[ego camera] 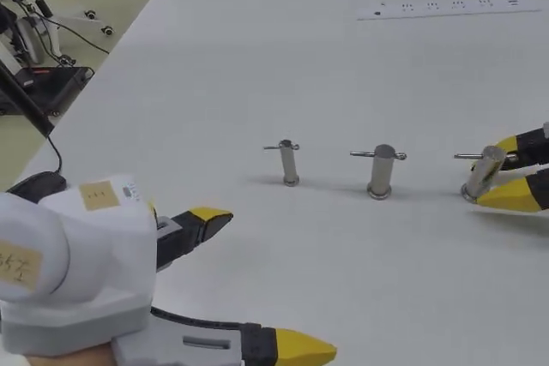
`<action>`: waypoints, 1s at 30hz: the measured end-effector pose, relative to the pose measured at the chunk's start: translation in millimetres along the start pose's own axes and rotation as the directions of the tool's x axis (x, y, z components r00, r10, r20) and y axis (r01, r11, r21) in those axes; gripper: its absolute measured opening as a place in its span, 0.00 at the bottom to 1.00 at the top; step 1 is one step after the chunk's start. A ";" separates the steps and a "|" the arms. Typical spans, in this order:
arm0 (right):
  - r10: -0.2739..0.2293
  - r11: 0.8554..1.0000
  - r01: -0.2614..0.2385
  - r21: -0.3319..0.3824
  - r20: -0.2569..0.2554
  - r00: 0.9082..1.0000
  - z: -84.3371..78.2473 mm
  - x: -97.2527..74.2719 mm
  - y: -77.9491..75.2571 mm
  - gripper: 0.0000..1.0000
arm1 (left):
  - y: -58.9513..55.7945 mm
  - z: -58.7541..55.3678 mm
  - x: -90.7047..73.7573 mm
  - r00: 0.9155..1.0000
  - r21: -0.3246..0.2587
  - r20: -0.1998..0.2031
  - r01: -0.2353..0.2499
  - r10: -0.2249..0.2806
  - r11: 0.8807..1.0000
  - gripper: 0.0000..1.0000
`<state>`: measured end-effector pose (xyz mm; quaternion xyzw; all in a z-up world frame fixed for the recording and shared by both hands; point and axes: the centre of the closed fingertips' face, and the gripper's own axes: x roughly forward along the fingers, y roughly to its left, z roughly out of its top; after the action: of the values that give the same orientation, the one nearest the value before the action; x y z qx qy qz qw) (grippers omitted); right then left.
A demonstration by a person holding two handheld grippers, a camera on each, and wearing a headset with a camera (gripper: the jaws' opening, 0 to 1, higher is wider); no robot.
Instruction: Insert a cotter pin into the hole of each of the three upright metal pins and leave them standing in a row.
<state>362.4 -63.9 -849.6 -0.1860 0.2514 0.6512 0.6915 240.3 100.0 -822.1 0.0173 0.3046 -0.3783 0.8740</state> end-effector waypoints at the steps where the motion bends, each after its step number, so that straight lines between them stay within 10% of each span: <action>1: -0.022 0.999 0.022 0.024 0.007 1.000 2.5 -1.5 0.8 0.30 | 0.1 -0.4 -0.1 1.000 -0.002 0.001 0.000 0.000 1.000 0.99; 6: -0.097 0.991 0.096 0.089 0.001 0.995 2.0 -8.1 3.8 0.47 | 0.5 -4.2 -1.1 1.000 -0.038 0.007 0.003 -0.003 0.999 0.99; 15: -0.267 0.932 0.251 0.261 0.029 0.963 11.9 -25.2 15.2 0.65 | 4.6 2.0 -5.1 0.998 -0.071 0.061 -0.013 0.018 0.997 0.99; 30: -0.354 0.885 0.337 0.322 -0.004 0.935 20.3 -41.8 55.7 0.76 | 18.1 5.1 -18.0 0.994 -0.083 0.099 -0.037 0.045 0.996 0.99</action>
<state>308.1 -81.2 -804.7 -0.0964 0.2967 0.4735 0.8237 245.5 123.2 -811.8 -0.0307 0.2749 -0.3478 0.8958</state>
